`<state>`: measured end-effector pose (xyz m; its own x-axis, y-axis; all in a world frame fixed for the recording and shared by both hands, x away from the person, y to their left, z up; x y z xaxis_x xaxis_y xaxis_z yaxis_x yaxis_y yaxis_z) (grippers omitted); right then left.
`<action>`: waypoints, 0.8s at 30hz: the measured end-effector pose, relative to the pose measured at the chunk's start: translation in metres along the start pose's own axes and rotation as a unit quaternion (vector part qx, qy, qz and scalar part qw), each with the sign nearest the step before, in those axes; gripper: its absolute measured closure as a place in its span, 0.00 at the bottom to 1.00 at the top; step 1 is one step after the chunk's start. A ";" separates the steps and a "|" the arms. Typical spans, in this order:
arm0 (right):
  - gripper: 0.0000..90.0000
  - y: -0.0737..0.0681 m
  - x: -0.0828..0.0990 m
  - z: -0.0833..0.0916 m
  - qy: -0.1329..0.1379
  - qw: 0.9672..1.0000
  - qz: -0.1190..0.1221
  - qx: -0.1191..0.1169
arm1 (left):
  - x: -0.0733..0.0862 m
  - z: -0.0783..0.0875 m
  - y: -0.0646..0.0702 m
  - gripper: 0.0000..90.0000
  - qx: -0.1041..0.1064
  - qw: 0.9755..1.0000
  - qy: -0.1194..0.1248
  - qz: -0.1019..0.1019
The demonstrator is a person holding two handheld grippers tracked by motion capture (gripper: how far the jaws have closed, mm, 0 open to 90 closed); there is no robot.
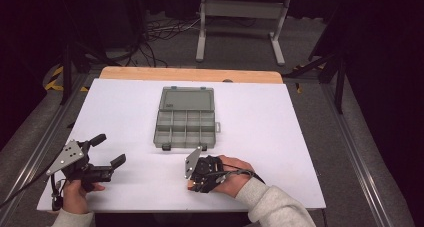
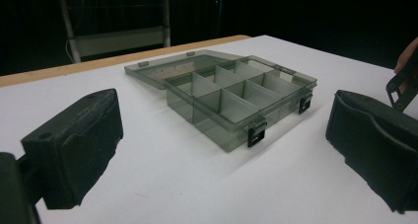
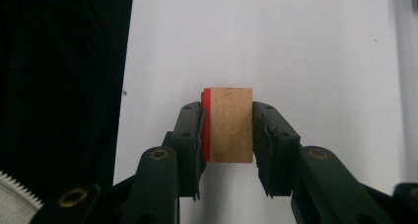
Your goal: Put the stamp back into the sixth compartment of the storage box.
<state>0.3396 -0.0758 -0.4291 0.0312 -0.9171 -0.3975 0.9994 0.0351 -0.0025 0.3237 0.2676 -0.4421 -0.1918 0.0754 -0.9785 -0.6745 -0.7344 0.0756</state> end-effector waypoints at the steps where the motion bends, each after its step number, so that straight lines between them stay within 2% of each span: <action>1: 0.73 0.000 0.000 0.003 0.005 1.000 0.000 0.002 | 0.000 0.000 0.000 0.02 0.000 1.000 0.000 0.000; 15: 0.73 0.004 -0.002 0.022 0.058 0.998 -0.013 0.020 | 0.000 0.001 -0.001 0.02 -0.001 1.000 0.000 0.002; 16: 0.73 0.005 -0.002 0.025 0.071 0.997 -0.016 0.024 | 0.000 0.001 -0.001 0.02 -0.001 1.000 -0.001 0.002; 18: 0.73 0.006 -0.002 0.027 0.076 0.997 -0.018 0.024 | 0.000 0.001 -0.001 0.02 -0.001 1.000 -0.001 0.002; 24: 0.73 0.009 -0.001 0.037 0.114 0.992 -0.024 0.039 | 0.000 0.001 -0.001 0.02 -0.001 1.000 0.001 0.003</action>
<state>0.3488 -0.0891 -0.3946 -0.0122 -0.8033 -0.5955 0.9982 -0.0450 0.0403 0.3238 0.2690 -0.4424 -0.1956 0.0697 -0.9782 -0.6723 -0.7357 0.0821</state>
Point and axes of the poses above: each handheld gripper's, and its own axes: z roughly backward along the jaws, x roughly out of its underside, y roughly to its right, the point moved 1 cm from there along -z, roughly forward along the jaws, and after that the axes turned 1 degree about -x, right-handed, at the moved point
